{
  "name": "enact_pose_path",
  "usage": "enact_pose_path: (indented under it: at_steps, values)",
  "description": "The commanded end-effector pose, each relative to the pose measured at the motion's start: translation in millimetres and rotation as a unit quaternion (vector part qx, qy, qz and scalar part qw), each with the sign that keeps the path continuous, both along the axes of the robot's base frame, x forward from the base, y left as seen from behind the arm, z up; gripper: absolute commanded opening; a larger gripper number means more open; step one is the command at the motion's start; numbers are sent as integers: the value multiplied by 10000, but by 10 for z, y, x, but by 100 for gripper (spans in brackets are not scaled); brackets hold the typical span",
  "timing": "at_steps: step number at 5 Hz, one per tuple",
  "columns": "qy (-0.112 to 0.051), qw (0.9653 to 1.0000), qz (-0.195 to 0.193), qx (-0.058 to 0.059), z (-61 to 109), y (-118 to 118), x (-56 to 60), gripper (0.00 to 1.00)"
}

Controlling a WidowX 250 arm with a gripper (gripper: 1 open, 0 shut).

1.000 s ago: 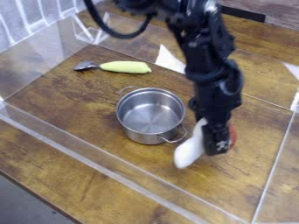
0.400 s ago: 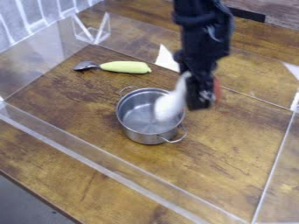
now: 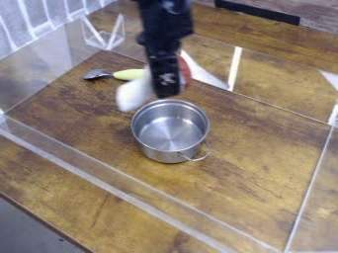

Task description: Put the mushroom in the silver pot

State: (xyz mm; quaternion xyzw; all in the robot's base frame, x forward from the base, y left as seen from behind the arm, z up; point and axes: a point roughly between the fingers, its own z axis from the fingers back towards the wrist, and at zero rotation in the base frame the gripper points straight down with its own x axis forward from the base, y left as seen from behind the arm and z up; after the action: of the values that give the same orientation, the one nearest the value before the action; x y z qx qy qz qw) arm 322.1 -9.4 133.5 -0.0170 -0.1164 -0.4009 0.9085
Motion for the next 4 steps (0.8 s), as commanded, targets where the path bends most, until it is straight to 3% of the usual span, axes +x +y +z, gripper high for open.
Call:
enact_pose_path:
  at_steps: [1,2,3,4]
  values:
    - [-321,9992,221,-34,130,72,-115,0]
    - [-357,9981,499,-60,148,-36,-223,0]
    - [-390,9965,731,-85,142,-113,-243,0]
    - [-413,9964,718,-163,4,-267,-234,0]
